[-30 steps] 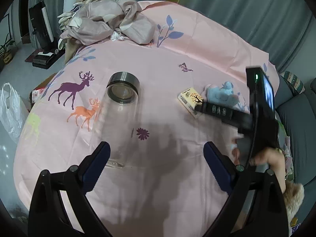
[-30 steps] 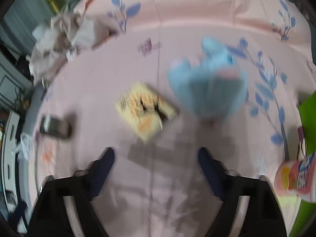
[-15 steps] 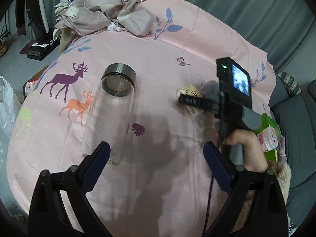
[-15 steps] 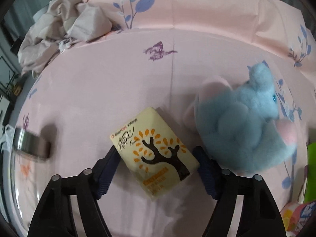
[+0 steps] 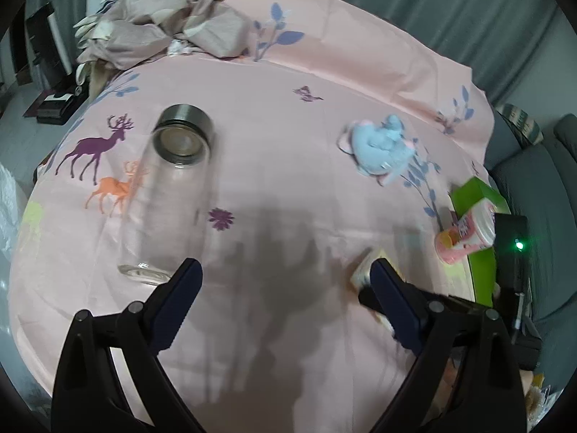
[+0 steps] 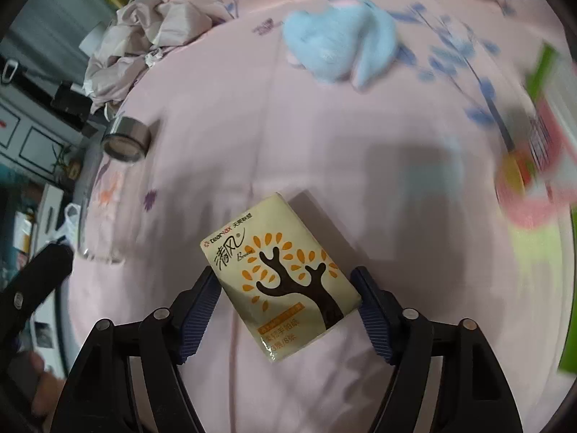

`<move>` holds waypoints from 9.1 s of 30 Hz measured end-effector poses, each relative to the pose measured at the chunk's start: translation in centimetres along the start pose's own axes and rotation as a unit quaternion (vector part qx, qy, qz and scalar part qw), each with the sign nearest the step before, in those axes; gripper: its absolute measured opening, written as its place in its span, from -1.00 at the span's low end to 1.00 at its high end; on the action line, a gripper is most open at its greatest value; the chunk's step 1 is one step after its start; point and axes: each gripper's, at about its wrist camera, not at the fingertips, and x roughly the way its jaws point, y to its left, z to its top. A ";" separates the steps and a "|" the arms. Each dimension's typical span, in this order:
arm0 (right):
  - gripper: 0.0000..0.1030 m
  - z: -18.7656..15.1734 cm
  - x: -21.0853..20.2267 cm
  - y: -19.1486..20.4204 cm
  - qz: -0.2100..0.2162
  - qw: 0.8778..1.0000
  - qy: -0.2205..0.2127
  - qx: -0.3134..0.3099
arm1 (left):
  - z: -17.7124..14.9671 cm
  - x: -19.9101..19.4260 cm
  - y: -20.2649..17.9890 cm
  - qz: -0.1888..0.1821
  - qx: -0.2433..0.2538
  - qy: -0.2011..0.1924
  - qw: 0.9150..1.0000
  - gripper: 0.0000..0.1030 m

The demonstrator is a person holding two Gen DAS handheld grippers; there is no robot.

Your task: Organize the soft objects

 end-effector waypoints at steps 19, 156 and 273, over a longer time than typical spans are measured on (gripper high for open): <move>0.24 -0.1 -1.5 -2.8 0.113 0.993 -0.023 0.010 | -4.2 7.0 -4.8 -0.103 0.012 0.162 0.981 -0.42; -0.34 -0.4 -3.6 -3.2 0.070 0.994 -0.062 0.050 | -2.9 5.0 -4.6 -0.077 0.041 0.064 0.994 0.12; 0.80 -9.0 -26.6 -20.2 -0.108 0.871 -0.387 0.283 | -4.3 -2.6 -30.5 -0.160 0.259 -0.064 0.951 0.98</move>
